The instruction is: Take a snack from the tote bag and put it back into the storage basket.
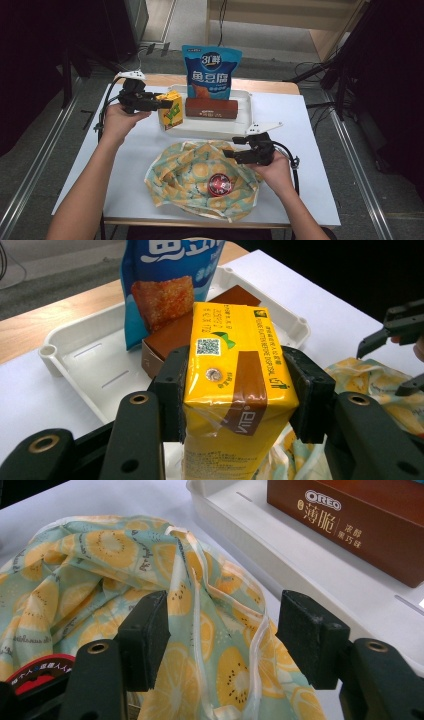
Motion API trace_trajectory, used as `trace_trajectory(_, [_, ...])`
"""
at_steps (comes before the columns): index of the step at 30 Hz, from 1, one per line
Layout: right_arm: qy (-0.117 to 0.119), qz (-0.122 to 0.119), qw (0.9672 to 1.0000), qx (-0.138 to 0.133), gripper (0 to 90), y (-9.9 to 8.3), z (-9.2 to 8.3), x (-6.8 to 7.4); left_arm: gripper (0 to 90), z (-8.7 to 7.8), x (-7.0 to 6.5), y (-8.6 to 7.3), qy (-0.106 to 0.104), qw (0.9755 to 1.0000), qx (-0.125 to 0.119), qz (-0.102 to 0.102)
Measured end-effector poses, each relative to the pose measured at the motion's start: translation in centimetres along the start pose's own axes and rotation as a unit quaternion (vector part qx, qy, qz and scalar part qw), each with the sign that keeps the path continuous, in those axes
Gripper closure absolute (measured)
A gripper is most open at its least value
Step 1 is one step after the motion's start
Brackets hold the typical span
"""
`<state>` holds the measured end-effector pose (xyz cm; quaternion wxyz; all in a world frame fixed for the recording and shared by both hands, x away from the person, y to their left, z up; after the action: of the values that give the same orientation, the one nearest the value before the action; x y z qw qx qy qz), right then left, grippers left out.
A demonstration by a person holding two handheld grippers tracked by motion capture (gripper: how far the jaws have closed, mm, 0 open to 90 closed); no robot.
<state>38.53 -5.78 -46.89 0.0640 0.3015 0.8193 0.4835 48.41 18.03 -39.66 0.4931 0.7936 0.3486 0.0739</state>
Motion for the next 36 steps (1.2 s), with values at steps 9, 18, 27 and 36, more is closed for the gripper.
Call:
trace_trajectory(9, [-0.003,0.002,1.0000,0.000,38.2,-0.2,-0.1,0.0,51.6,1.6,0.9,-0.4,0.006,1.0000,0.006,-0.002])
trace_trajectory(18, [-0.009,0.005,0.9999,0.000,38.2,-0.6,-0.5,-0.1,51.6,2.7,1.6,-0.6,0.009,0.9999,0.006,-0.006])
trace_trajectory(27, [-0.018,0.012,0.9998,-0.002,38.2,-1.1,-1.1,-0.2,51.5,4.0,2.1,-0.4,0.009,0.9999,0.010,0.000])
trace_trajectory(36, [-0.026,0.017,0.9995,-0.004,38.2,-1.5,-1.5,-0.3,51.5,4.9,3.0,-0.9,0.015,0.9998,0.012,0.002])
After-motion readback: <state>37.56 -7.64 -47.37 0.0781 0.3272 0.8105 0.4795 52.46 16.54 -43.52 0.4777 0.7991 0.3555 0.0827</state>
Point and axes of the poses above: each handheld gripper's, and its own axes: z roughly forward along the jaws, y roughly out of its top, x roughly to its left, the point moved 10 cm from there along z, roughly forward along the jaws, and after that the axes turned 4 degrees about -x, right-handed, at the moved point
